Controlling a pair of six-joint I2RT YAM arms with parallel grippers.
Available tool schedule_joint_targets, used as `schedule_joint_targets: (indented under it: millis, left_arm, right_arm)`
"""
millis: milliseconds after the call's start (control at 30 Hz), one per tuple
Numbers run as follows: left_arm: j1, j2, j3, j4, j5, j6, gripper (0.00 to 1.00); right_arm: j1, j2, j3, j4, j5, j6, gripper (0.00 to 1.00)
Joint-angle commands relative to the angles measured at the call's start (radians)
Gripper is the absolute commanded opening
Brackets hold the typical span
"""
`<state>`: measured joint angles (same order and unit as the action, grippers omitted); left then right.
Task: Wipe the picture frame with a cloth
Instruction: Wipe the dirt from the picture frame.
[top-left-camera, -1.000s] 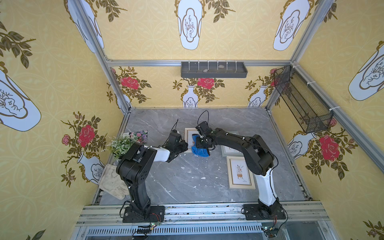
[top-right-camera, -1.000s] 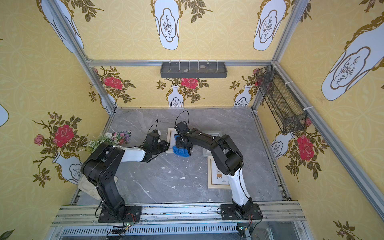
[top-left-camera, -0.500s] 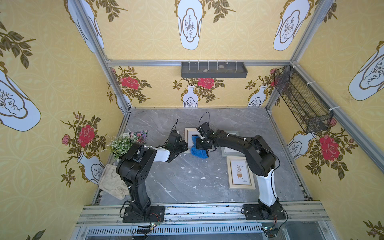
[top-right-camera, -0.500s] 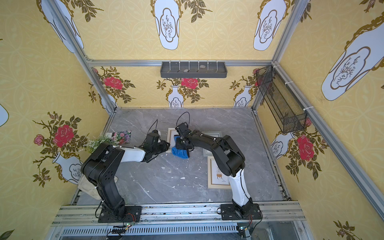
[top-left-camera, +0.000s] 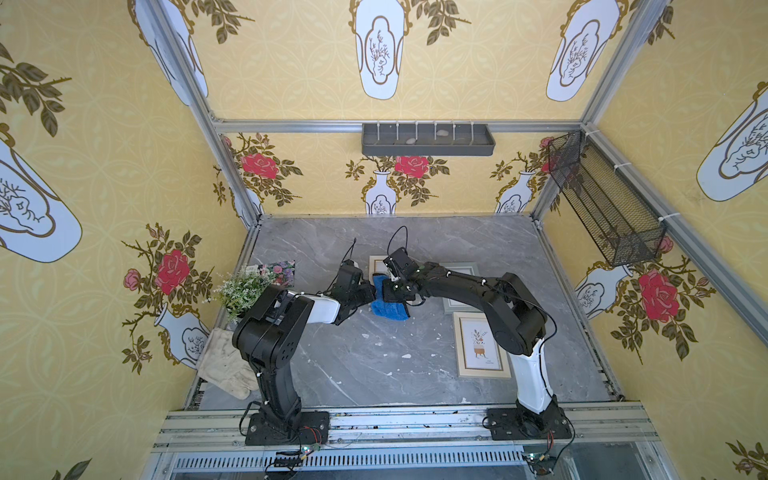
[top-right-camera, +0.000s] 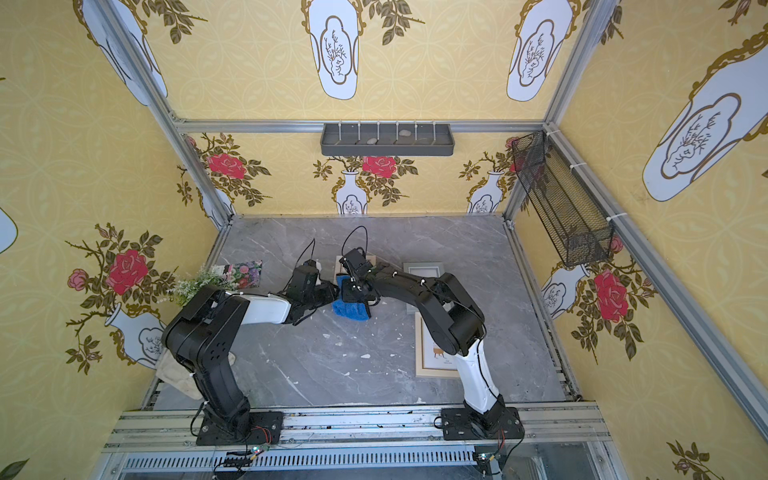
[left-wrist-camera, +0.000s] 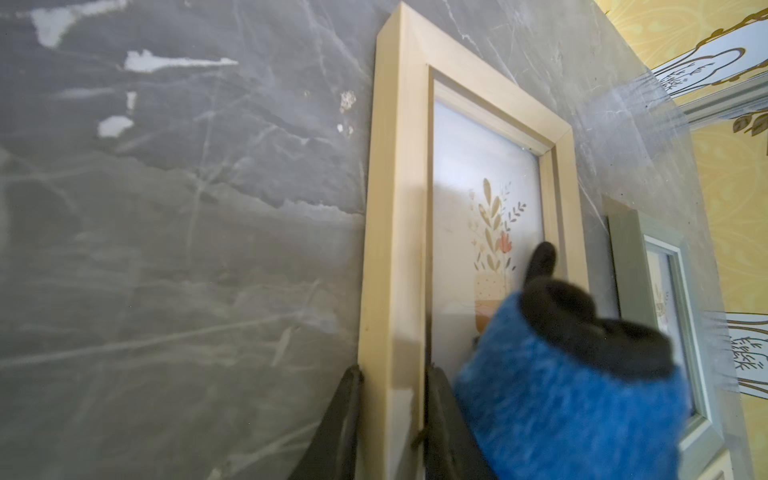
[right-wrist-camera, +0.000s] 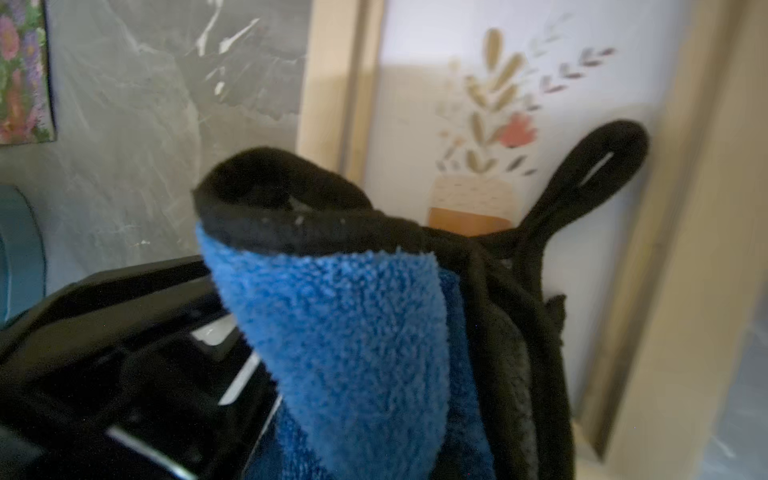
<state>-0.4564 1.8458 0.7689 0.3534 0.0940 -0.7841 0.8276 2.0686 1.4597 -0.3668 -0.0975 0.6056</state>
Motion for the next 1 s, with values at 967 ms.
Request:
schedule_joint_targets:
  millis: [967]
  left_arm:
    - [0.012,0.026,-0.035,-0.535,-0.149,-0.004,0.21]
  right_arm:
    - [-0.056,-0.094,0.047,-0.109,0.142,-0.108,0.14]
